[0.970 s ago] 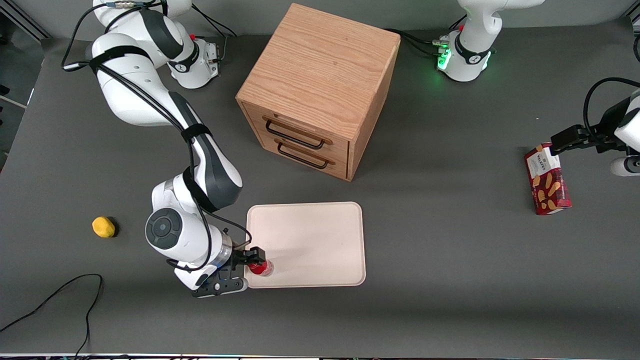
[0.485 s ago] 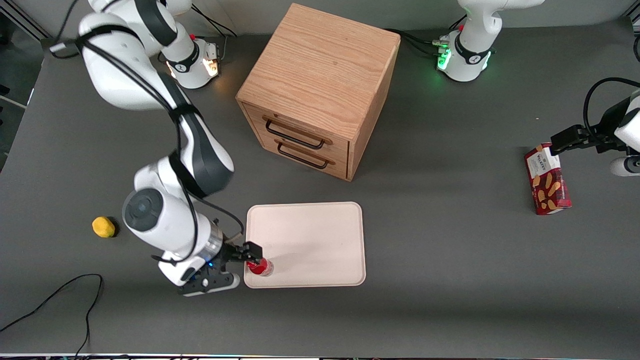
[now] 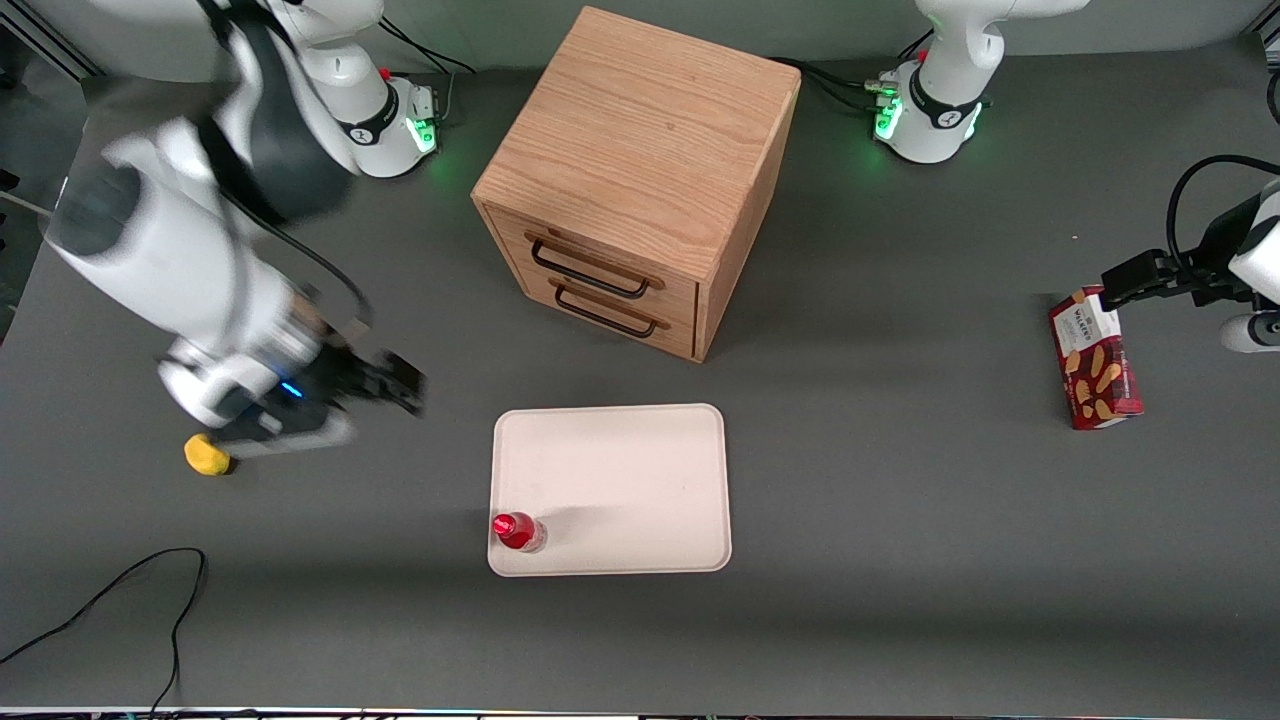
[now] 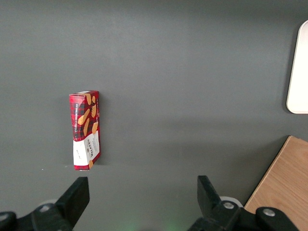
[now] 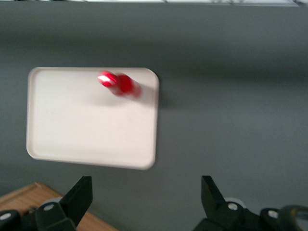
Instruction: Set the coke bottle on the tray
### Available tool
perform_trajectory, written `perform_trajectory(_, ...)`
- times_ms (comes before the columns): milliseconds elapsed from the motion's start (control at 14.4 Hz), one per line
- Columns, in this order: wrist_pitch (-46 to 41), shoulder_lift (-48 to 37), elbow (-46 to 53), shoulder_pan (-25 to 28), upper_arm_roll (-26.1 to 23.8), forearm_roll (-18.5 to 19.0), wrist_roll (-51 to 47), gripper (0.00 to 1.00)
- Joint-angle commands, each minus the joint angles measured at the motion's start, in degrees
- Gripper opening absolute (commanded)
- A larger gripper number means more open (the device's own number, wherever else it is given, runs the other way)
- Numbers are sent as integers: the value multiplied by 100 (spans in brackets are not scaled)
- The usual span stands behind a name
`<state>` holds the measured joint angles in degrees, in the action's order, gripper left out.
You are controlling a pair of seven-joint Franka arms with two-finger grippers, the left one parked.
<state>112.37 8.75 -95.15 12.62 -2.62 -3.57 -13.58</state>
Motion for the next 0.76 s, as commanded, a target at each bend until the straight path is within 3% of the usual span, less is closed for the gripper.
perform_trajectory(0, -21, -1759, -1873, -14, 305, -196, 92, 100)
perform_trajectory(208, -1153, -2359, -1876, -5, 525, -83, 119, 100)
perform_trajectory(347, -1742, -2440, -1597, -14, 683, 337, 275, 100)
perform_trajectory(693, -2114, -2343, -1269, -23, 921, 550, 365, 100)
